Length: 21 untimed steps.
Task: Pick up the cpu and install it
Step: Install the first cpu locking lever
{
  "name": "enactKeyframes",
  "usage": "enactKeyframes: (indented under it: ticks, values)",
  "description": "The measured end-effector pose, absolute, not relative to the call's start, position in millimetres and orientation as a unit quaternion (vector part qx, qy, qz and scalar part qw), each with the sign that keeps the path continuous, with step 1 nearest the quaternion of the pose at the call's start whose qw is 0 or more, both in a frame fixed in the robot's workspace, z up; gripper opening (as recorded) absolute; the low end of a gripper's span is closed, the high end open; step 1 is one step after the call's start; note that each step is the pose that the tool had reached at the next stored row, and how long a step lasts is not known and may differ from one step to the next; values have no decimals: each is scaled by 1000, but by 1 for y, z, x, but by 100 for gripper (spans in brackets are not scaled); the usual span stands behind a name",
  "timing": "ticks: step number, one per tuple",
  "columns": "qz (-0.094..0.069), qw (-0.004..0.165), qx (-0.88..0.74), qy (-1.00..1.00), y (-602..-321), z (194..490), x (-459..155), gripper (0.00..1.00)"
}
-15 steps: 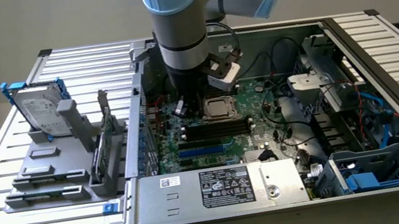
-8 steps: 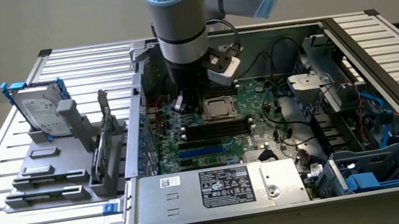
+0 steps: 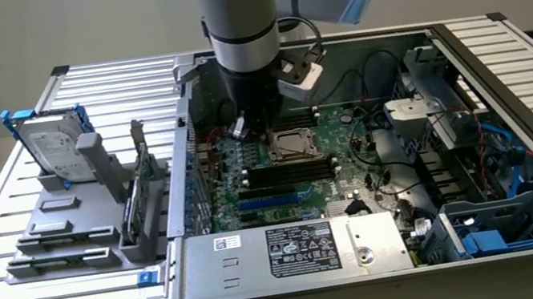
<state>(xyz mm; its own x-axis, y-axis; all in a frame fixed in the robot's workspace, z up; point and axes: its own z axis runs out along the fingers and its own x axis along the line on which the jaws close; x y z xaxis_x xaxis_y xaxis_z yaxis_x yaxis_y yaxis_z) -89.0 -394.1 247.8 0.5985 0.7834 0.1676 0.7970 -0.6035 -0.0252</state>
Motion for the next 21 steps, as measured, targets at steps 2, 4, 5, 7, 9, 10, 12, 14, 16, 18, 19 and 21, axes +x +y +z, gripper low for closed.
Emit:
enactKeyframes:
  ticks: [2,4,5,7,9,10,12,14,16,18,19,21]
  values:
    - [-70,48,-893,-443,-394,251,-88,11]
    - [-70,48,-893,-443,-394,252,-87,11]
    - [-70,48,-893,-443,-395,252,-86,11]
    - [-70,48,-893,-443,-399,252,-85,11]
    - [-70,48,-893,-443,-402,252,-85,11]
    - [-70,48,-893,-443,-403,252,-85,11]
    - [-70,48,-893,-443,-405,252,-84,11]
    - [-70,48,-893,-443,-408,252,-84,11]
    - [-70,48,-893,-443,-411,251,-83,11]
    - [-70,48,-893,-443,-411,248,-83,11]
    - [-70,49,-893,-443,-411,246,-83,11]
    - [-70,49,-893,-443,-411,243,-83,11]
